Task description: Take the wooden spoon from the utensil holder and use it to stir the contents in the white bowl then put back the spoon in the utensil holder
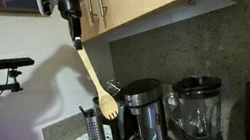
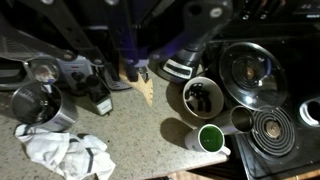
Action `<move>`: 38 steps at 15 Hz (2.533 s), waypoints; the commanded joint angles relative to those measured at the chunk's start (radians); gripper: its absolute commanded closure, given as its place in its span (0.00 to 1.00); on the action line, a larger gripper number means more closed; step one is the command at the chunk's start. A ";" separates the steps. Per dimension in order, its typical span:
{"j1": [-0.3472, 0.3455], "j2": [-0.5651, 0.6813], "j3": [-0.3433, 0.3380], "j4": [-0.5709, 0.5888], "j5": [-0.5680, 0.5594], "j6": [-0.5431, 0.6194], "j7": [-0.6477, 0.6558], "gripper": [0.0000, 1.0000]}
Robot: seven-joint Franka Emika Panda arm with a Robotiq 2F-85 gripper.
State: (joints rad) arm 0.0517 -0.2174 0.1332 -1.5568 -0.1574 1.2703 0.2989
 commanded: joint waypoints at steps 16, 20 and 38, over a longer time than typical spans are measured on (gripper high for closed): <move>-0.166 -0.118 -0.115 -0.545 -0.201 0.424 0.282 0.97; -0.180 -0.133 -0.136 -0.626 -0.200 0.497 0.304 0.97; -0.239 -0.146 -0.146 -0.812 -0.177 0.910 0.400 0.97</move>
State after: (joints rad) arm -0.1852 -0.3405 -0.0198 -2.3270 -0.3494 2.1338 0.6785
